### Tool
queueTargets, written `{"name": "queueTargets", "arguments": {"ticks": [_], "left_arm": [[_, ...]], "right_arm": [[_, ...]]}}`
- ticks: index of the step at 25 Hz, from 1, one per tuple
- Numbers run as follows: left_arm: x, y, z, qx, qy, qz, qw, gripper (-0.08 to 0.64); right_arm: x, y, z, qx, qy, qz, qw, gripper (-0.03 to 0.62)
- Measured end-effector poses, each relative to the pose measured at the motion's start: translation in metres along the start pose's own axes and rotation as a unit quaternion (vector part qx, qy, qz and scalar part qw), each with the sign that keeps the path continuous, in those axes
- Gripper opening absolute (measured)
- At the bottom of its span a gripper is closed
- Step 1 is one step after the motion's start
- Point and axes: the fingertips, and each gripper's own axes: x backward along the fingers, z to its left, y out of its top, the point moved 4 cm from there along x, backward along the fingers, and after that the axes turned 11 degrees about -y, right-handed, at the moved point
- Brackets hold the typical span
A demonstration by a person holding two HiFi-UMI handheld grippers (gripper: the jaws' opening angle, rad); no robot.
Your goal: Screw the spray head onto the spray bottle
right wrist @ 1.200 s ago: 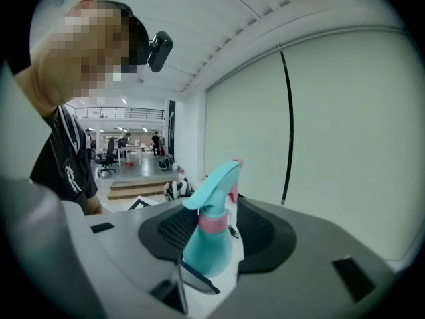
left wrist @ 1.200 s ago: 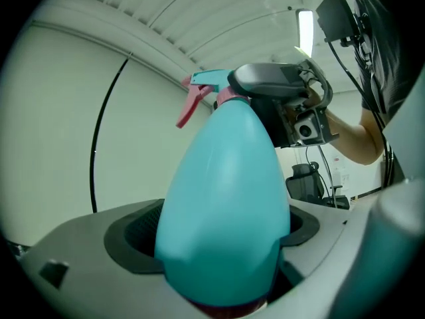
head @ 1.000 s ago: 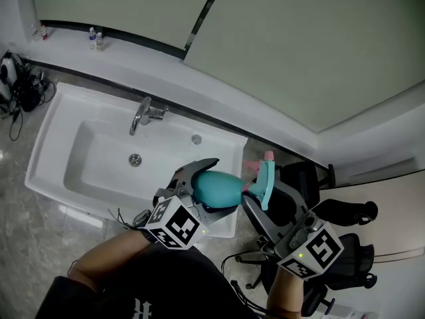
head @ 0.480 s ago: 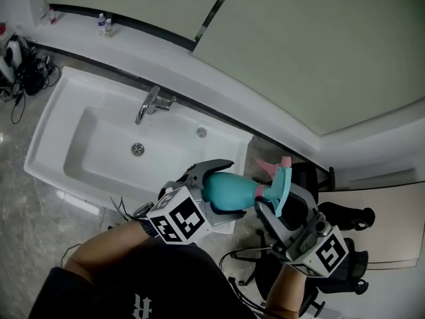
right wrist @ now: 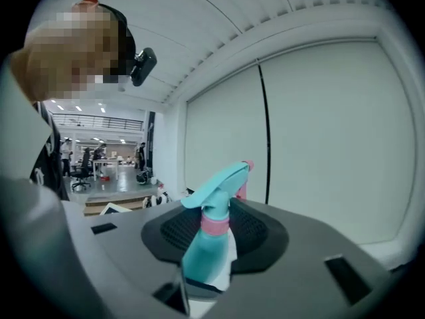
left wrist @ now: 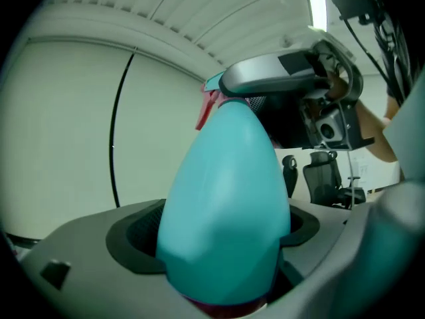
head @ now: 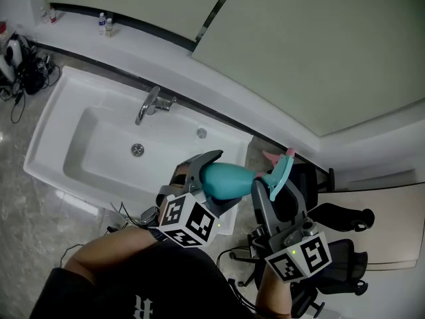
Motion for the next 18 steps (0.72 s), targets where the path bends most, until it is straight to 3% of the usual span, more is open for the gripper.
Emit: {"name": "queueTargets", "arguments": {"ticks": [3,6,11,18], "left_arm": [[-0.004,-0.009,0.004,-0.006,0.031,0.013,0.9994,0.466],[-0.006,-0.014,0.002,0.011,0.014,0.014,0.9997,0.466],[-0.002,-0.006,0.004,0.011,-0.007,-0.008,0.9999,0.466],[0.006,0.011,0.003,0.024,-0.046,-0.05,0.9974,0.466]], "right_arm": [[-0.006,-0.008,-0.002,-0.017,-0.06,0.008,0.998,0.133],[-0.008,-0.013,0.0,-0.024,-0.092,0.005,0.995,0.133],[-0.002,-0.008,0.008,-0.007,-0.075,-0.011,0.997,0.135],[0.017,0.008,0.011,-0.017,-0.027,-0.033,0.999,0.135]]}}
